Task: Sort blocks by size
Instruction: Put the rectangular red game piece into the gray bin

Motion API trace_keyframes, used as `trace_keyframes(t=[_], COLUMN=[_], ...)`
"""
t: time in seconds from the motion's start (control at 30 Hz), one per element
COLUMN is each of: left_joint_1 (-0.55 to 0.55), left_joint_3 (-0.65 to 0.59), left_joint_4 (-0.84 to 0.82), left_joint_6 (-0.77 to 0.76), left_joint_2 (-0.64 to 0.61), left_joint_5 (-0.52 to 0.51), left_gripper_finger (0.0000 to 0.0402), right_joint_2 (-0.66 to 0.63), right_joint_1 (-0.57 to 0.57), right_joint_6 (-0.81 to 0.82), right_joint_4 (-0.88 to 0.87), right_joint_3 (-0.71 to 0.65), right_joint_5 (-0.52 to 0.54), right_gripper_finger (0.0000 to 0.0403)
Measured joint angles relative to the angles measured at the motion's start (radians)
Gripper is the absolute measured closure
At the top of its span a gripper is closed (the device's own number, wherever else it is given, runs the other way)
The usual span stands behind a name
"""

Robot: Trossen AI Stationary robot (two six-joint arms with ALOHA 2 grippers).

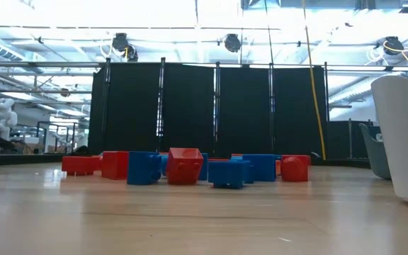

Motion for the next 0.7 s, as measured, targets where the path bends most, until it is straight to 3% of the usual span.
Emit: trace_keyframes(t=[0.17, 0.47, 0.7], left_joint_1=[-0.058, -0.059, -0.026], left_joint_3=[0.0, 0.0, 0.0], left_joint_4=[-0.03, -0.012, -0.008], left_joint_6=[-0.058, -0.12, -0.11], left_joint_2=[0.023, 0.031, 0.031], left_joint_5=[0.016, 0.072, 0.072], left_gripper_finger=[0.0257, 0.0154, 0.0143], right_joint_2=[0.0, 0.014, 0.073], right_joint_1=[0.0, 0.0, -0.017], right_joint_6=[0.0, -0.019, -0.113], right_joint_4=[0.002, 0.003, 0.009], right_joint_3=[0.0, 0.0, 0.0], right_joint_5=[0.0, 0.0, -0.003], right_gripper_finger=[0.0236, 0.0236, 0.0236])
